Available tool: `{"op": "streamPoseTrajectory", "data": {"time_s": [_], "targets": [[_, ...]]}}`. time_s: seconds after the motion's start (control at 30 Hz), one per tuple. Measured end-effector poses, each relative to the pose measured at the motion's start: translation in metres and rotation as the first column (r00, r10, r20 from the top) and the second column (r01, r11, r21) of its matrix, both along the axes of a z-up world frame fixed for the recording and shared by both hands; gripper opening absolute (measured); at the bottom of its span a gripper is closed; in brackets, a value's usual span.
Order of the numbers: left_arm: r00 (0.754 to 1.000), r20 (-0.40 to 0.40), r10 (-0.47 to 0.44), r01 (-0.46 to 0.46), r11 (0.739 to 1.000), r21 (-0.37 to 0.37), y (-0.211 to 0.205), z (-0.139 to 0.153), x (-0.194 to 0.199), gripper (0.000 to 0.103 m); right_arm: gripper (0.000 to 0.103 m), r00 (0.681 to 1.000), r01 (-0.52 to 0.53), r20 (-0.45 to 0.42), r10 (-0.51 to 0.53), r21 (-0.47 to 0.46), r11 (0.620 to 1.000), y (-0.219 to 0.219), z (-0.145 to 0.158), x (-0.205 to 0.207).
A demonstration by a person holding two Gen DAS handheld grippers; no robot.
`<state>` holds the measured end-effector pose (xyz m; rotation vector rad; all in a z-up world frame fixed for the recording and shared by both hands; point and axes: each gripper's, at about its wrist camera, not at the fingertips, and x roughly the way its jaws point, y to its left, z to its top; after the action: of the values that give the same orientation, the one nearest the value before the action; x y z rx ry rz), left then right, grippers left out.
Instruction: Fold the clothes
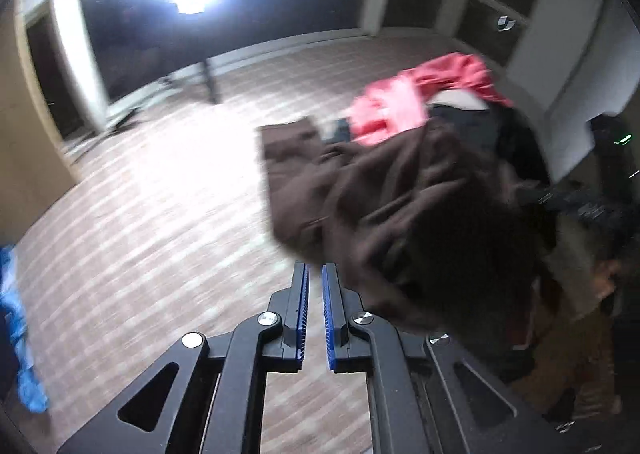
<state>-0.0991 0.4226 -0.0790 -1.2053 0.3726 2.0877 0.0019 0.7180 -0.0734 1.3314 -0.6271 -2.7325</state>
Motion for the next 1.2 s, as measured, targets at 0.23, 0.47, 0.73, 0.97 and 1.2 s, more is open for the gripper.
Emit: {"op": "streamPoseTrajectory", "data": {"time_s": [0.23, 0.47, 0.73, 0.97, 1.2], "targets": [[0.998, 0.065, 0.006, -0.007, 1.0, 0.015, -0.005, -0.024, 0.006, 0.028, 0.002, 0.968, 0.245, -0.079, -0.238, 0.103, 0.964, 0.049, 0.054, 0.049], [0.989, 0.148, -0.013, 0.006, 0.999, 0.043, -0.002, -0.05, 0.013, 0.043, 0.01, 0.947, 0.278, 0.085, -0.309, 0.266, 0.923, 0.053, 0.041, 0.037], [0.968, 0.204, -0.146, 0.12, 0.984, 0.133, 0.076, -0.047, 0.032, 0.056, 0.038, 0.993, 0.081, 0.05, -0.103, 0.328, 0.941, 0.004, 0.051, -0.005], [0.945, 0.181, -0.271, 0.227, 0.946, 0.233, 0.116, -0.041, 0.022, 0.016, 0.038, 0.971, 0.18, 0.109, -0.215, 0.267, 0.947, 0.054, 0.034, 0.005], [0.967, 0.17, -0.191, 0.152, 0.963, 0.221, -0.003, -0.028, 0.035, 0.004, 0.039, 0.931, 0.264, 0.184, -0.316, 0.26, 0.929, 0.097, 0.024, 0.053]]}}
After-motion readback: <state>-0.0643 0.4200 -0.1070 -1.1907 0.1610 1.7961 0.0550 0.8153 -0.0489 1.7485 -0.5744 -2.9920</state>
